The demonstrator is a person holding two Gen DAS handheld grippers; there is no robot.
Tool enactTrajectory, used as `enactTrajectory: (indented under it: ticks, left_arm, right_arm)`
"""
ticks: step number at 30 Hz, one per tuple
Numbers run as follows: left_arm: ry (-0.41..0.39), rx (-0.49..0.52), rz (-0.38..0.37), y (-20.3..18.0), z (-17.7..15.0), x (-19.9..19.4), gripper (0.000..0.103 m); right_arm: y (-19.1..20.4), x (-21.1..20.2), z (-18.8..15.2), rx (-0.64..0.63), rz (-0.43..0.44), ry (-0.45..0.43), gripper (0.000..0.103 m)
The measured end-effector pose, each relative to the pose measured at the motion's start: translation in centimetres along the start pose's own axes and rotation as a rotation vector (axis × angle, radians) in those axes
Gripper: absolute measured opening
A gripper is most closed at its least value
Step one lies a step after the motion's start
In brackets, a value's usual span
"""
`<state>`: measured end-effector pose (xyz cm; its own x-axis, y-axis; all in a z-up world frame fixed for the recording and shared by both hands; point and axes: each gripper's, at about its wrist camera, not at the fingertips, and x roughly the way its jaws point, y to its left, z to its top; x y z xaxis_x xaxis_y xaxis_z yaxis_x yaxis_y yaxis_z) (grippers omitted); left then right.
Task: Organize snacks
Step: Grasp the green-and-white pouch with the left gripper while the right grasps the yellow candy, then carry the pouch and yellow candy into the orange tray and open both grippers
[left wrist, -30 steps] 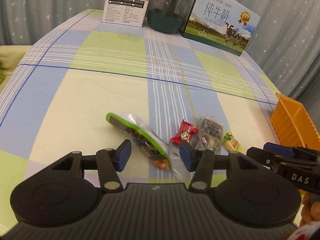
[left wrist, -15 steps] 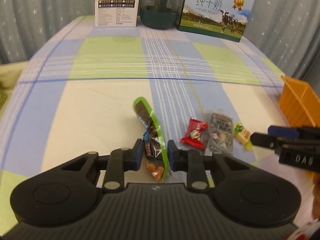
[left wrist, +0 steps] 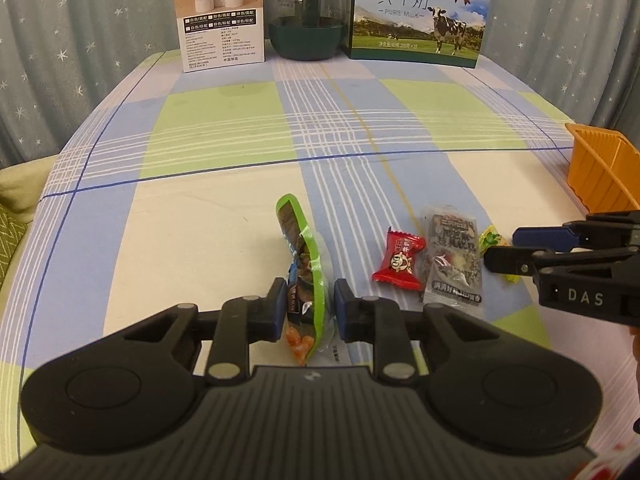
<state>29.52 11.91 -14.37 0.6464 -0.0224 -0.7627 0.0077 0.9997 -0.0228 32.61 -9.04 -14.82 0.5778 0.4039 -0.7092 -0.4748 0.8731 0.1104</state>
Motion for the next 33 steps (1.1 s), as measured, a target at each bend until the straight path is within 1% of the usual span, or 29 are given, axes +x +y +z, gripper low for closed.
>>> enactTrajectory:
  ticks: [1,2,3,8,12,15,18,22,25,33]
  left_arm:
    - [-0.001,-0.002,-0.001,0.0,0.0,0.0,0.023]
    - [-0.001,-0.001,-0.001,0.0,-0.1,0.0,0.023]
    - [-0.002,0.000,0.000,0.0,-0.1,0.0,0.023]
    - [-0.004,-0.025,0.001,0.2,0.0,-0.2,0.022]
    - [-0.030,-0.039,0.016,0.3,0.1,-0.9,0.021]
    - [-0.038,-0.050,0.010,0.3,0.0,-1.5,0.021]
    - [-0.045,-0.041,0.002,-0.2,-0.2,-2.4,0.021]
    - [-0.051,-0.013,-0.008,-1.5,-0.3,-3.8,0.021]
    - [-0.058,0.002,-0.016,-2.6,-0.5,-5.3,0.021]
    - [-0.070,0.005,-0.061,-5.8,-1.2,-10.0,0.021]
  right_arm:
    - [0.1,0.1,0.0,-0.012,-0.005,-0.001,0.034]
    - [0.2,0.2,0.0,-0.023,-0.008,-0.001,0.030]
    - [0.4,0.2,0.0,-0.028,-0.009,0.001,0.022]
    - [0.3,-0.1,0.1,0.020,-0.008,-0.002,0.020]
    - [-0.1,-1.0,0.2,0.046,-0.015,-0.023,0.020]
    - [-0.1,-1.8,0.0,0.067,-0.022,-0.033,0.020]
    - [-0.1,-3.0,-0.2,0.082,-0.029,-0.046,0.020]
    - [-0.3,-5.3,-1.0,0.146,-0.040,-0.067,0.020]
    - [0.0,-7.2,-1.6,0.164,-0.047,-0.077,0.020]
    - [0.3,-13.1,-3.5,0.243,-0.076,-0.093,0.020]
